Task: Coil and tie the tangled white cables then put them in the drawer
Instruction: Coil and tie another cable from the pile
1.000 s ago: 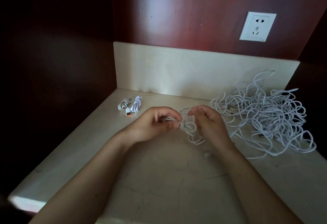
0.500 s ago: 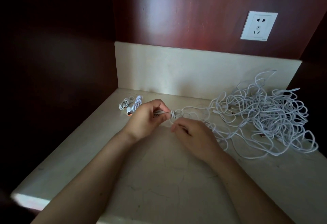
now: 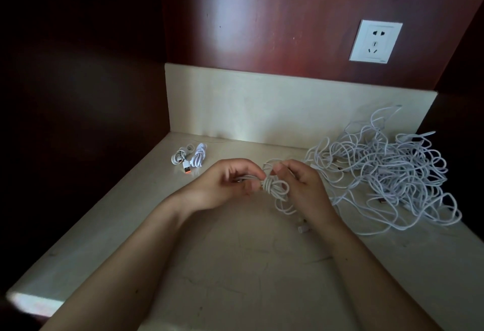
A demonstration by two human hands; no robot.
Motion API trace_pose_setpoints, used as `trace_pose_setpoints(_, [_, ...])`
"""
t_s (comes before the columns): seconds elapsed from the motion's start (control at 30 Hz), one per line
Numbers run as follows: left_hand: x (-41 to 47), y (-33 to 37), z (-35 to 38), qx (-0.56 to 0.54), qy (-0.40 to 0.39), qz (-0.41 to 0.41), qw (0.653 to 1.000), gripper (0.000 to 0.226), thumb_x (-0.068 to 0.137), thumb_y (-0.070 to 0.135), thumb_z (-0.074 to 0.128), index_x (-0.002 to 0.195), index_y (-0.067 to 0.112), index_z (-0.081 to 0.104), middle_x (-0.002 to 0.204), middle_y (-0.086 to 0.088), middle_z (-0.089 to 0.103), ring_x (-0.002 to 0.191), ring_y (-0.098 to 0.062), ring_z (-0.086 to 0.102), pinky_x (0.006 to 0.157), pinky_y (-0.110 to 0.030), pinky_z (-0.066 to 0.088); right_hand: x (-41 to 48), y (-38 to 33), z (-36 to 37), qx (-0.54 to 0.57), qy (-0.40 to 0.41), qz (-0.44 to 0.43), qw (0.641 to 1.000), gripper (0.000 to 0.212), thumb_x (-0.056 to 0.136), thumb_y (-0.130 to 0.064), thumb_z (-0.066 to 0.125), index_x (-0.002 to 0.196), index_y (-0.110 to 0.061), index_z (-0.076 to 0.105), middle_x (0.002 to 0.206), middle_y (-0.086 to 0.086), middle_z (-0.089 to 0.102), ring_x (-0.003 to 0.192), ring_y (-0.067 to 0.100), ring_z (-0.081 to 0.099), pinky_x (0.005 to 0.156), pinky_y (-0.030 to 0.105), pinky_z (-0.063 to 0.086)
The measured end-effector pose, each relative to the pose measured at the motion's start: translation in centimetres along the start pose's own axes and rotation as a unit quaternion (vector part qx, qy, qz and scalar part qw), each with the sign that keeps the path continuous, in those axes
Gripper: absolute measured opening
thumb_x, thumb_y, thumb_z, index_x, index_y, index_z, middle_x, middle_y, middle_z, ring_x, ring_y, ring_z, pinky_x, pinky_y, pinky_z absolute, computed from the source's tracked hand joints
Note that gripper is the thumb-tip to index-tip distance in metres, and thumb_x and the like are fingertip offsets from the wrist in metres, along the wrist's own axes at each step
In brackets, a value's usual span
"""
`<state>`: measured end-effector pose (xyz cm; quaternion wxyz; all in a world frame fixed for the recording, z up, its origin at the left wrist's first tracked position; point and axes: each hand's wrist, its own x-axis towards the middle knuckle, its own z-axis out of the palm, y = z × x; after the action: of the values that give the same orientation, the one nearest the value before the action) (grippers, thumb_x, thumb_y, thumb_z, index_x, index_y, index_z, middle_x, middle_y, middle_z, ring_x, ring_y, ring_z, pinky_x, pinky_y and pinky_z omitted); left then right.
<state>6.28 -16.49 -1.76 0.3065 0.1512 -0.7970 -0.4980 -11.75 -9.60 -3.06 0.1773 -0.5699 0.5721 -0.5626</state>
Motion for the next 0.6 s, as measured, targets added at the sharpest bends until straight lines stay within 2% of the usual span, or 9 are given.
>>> trace_pose_setpoints(0.1, [0.1, 0.3, 0.0, -0.018, 0.029, 0.004, 0.999, 0.016, 0.090, -0.004, 0.060, 0.095, 0.010, 0.066, 0.071, 0.011, 0.068, 0.061, -0.003, 0.060, 0.063, -0.016, 0.048, 0.2, 0.3, 0.3, 0.024, 0.000, 0.011, 1.000, 0.018, 0.094, -0.002, 0.059, 0.079, 0.000, 0.069, 0.078, 0.017, 0.066, 0.071, 0.009, 0.058, 0.068, 0.027, 0.043])
trace_pose_setpoints(0.13, [0.1, 0.4, 0.1, -0.032, 0.055, 0.006, 0.998, 0.016, 0.088, -0.006, 0.062, 0.092, 0.009, 0.067, 0.069, 0.010, 0.068, 0.059, -0.004, 0.060, 0.061, -0.017, 0.049, 0.2, 0.5, 0.3, 0.011, 0.000, 0.011, 1.000, 0.014, 0.091, 0.001, 0.060, 0.080, 0.002, 0.070, 0.080, 0.018, 0.067, 0.072, 0.008, 0.058, 0.069, 0.028, 0.044])
trace_pose_setpoints(0.2, [0.3, 0.4, -0.1, -0.077, 0.114, 0.007, 0.991, 0.017, 0.084, -0.011, 0.064, 0.085, 0.006, 0.068, 0.064, 0.007, 0.067, 0.055, -0.005, 0.059, 0.057, -0.017, 0.050, -0.1, 0.9, 0.5, -0.052, -0.019, 0.011, 0.998, 0.017, 0.092, -0.003, 0.061, 0.080, -0.010, 0.072, 0.073, -0.004, 0.069, 0.065, -0.001, 0.057, 0.067, 0.026, 0.043])
trace_pose_setpoints(0.27, [0.5, 0.3, -0.4, -0.094, 0.146, 0.014, 0.985, 0.016, 0.082, -0.011, 0.065, 0.082, 0.005, 0.068, 0.062, 0.003, 0.066, 0.053, -0.007, 0.059, 0.057, -0.017, 0.051, -0.6, 0.8, 0.8, -0.126, -0.057, 0.024, 0.990, 0.021, 0.096, -0.018, 0.057, 0.084, -0.028, 0.072, 0.069, -0.019, 0.067, 0.067, -0.006, 0.058, 0.069, 0.024, 0.044])
trace_pose_setpoints(0.37, [0.6, 0.0, -0.3, -0.078, 0.164, 0.035, 0.983, 0.016, 0.082, -0.011, 0.065, 0.082, 0.005, 0.065, 0.062, 0.004, 0.065, 0.053, -0.007, 0.058, 0.058, -0.017, 0.049, -1.3, 0.2, 1.4, -0.226, -0.114, -0.012, 0.967, 0.029, 0.096, -0.042, 0.046, 0.091, -0.030, 0.072, 0.087, -0.012, 0.071, 0.085, 0.006, 0.063, 0.078, 0.029, 0.047])
trace_pose_setpoints(0.47, [0.8, -0.5, -0.1, -0.042, 0.188, 0.045, 0.980, 0.019, 0.083, -0.011, 0.066, 0.081, 0.007, 0.061, 0.060, 0.006, 0.063, 0.053, -0.006, 0.055, 0.058, -0.016, 0.047, -1.9, -0.5, 1.7, -0.261, -0.158, -0.062, 0.950, 0.029, 0.099, -0.043, 0.047, 0.075, -0.031, 0.057, 0.063, -0.015, 0.053, 0.064, 0.003, 0.050, 0.066, 0.034, 0.042])
trace_pose_setpoints(0.53, [0.9, -1.0, -0.2, 0.002, 0.206, 0.045, 0.978, 0.022, 0.084, -0.008, 0.068, 0.080, 0.012, 0.060, 0.063, 0.009, 0.061, 0.057, -0.004, 0.053, 0.059, -0.016, 0.044, -2.1, -0.9, 1.7, -0.273, -0.162, -0.091, 0.944, 0.034, 0.099, -0.040, 0.048, 0.066, -0.032, 0.043, 0.057, -0.012, 0.045, 0.057, 0.005, 0.043, 0.061, 0.035, 0.039])
trace_pose_setpoints(0.6, [0.9, -1.3, -0.3, 0.055, 0.213, 0.047, 0.974, 0.026, 0.084, -0.005, 0.070, 0.080, 0.018, 0.060, 0.069, 0.011, 0.060, 0.062, -0.002, 0.052, 0.062, -0.015, 0.042, -2.0, -1.2, 1.5, -0.275, -0.135, -0.123, 0.944, 0.028, 0.098, -0.038, 0.047, 0.073, -0.027, 0.049, 0.057, -0.010, 0.044, 0.058, 0.008, 0.046, 0.060, 0.036, 0.039])
